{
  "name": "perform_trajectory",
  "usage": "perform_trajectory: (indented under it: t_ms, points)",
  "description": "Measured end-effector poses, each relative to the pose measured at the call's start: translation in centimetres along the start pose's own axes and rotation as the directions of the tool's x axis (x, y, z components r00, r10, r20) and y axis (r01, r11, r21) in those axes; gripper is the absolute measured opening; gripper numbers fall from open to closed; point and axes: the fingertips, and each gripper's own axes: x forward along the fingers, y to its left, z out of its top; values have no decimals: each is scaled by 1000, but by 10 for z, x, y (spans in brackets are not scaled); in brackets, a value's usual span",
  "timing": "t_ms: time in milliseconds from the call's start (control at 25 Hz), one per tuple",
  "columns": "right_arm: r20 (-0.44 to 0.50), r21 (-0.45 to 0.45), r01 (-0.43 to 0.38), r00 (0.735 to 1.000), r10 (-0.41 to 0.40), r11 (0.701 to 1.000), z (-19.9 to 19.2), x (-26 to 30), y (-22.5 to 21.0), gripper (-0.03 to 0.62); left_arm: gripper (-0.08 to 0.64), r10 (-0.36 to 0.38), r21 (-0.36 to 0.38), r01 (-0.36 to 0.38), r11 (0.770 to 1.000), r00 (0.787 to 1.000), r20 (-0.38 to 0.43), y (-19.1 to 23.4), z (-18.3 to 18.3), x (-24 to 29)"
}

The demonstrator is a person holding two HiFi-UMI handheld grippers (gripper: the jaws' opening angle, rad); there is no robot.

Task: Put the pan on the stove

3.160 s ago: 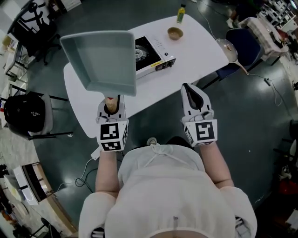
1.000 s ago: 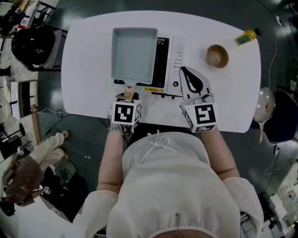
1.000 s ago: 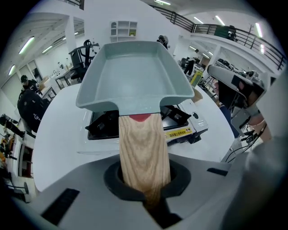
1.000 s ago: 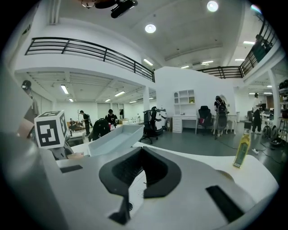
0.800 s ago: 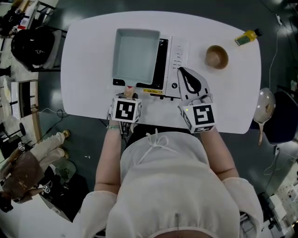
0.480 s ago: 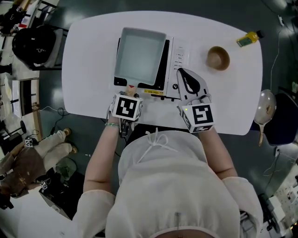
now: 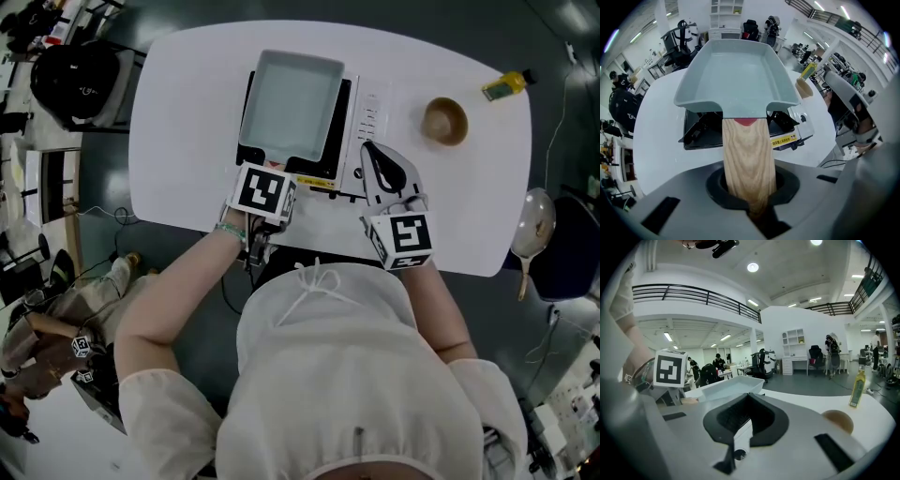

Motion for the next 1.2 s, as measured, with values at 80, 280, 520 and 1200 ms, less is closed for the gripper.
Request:
perform_trajectory:
  t_ms: [80,280,520,1200]
  points:
    - [-5,0,5,1000,-5,1000,-2,-3,0,8,130,-45,-22,45,999,999,5,-6,2,-3]
    - [-11,10,24,1000,-24,1000,-4,-8,-1,8,292,-79,-39,82,996,995,65,-12,6,-12]
    - [2,-5,45,999,-45,999,5,-14,9,8,330,-109,-28,113,993,987,117,-16,1,-27]
    - [114,-82,172,980,-162,982,64,-53,56,8,134,-77,188,-28,982,845,529,-20,38,-155]
